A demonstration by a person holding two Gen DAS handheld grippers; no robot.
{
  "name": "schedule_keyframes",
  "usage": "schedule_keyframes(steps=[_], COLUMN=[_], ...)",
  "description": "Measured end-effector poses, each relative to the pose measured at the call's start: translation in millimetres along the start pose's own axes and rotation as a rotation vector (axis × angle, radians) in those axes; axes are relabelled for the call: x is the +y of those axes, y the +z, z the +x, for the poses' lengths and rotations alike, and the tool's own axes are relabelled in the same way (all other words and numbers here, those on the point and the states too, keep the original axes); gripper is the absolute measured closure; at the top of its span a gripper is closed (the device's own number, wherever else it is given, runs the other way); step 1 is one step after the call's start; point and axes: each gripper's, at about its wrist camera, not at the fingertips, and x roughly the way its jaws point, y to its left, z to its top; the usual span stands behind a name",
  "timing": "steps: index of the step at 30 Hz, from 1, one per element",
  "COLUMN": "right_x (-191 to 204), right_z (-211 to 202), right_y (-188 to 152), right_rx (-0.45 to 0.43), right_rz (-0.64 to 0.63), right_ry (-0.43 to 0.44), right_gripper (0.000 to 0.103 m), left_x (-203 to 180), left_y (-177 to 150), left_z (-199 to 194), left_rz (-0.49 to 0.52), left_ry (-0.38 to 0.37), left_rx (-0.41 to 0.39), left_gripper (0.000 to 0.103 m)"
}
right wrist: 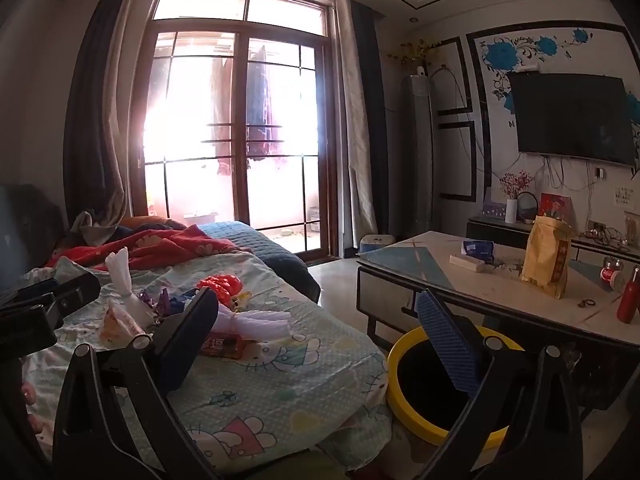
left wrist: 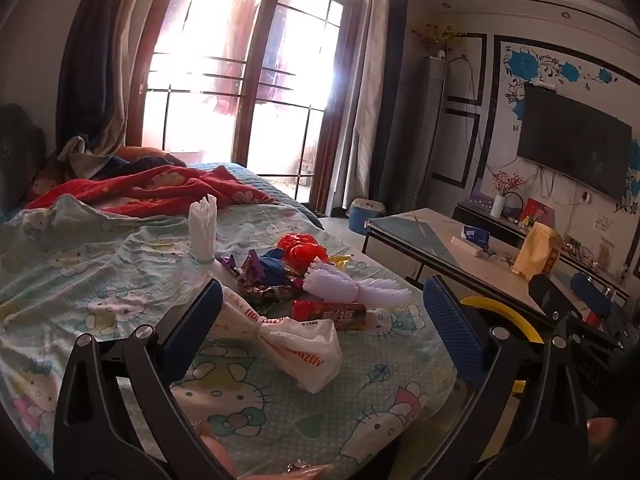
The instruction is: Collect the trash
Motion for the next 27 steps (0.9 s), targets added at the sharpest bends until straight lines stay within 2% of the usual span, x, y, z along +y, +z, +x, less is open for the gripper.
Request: schedule_keyframes(steps=[27], right_x=[-1.7], right_z=[2.1], right_y=[2.3], right_rx=[0.01], right_rz=[0.009], right_ry=[-0.003], right_gripper=[0.006], left_x=[-0.3], left_y=[-0.3], left_z=[0.0], left_rz=[0.001], left_ry=[-0.001], left_rx=[0.0], left_gripper=[0.011])
